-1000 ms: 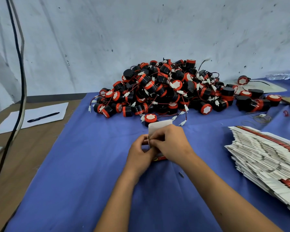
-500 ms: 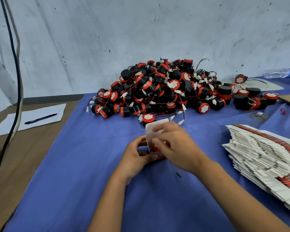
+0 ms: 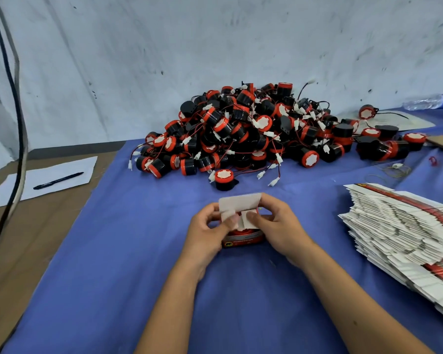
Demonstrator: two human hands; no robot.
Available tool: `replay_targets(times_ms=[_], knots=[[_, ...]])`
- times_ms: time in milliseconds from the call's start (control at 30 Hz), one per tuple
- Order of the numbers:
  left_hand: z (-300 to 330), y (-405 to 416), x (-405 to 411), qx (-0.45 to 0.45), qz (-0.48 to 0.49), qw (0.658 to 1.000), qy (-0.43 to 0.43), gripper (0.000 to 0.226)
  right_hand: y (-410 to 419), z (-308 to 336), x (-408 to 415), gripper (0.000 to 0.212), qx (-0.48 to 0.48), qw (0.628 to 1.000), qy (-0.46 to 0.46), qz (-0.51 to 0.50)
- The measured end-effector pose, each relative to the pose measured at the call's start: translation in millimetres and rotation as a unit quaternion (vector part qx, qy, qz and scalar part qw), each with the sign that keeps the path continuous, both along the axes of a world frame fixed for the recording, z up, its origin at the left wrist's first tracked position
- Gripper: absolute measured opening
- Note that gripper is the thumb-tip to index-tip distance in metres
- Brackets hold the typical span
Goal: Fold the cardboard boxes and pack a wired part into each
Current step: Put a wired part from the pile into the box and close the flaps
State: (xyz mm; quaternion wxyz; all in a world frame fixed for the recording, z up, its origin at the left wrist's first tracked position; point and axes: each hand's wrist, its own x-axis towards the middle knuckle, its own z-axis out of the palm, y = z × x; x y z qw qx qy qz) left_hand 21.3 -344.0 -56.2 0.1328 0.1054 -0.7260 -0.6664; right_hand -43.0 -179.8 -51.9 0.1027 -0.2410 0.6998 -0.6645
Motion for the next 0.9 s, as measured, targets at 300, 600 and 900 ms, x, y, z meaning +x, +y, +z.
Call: replay_targets(times_ms=[300,600,900], knots=[[4,-12,8,0.118,-0.065,0.991,-0.024,0.043,12,2,-1,0.023,0.058,0.996,0.039,0.054],[-6,-20,7,-0.114,-0.090,0.989,0.023,0.033,9,-13,-2,0.029,0.157,0.953,0.257,-0.010],[-7,-23,9,-0.136,-0.079,0.987,0.034,0.069,13,-13,0,0.036,0.197,0.917,0.343,-0.045]])
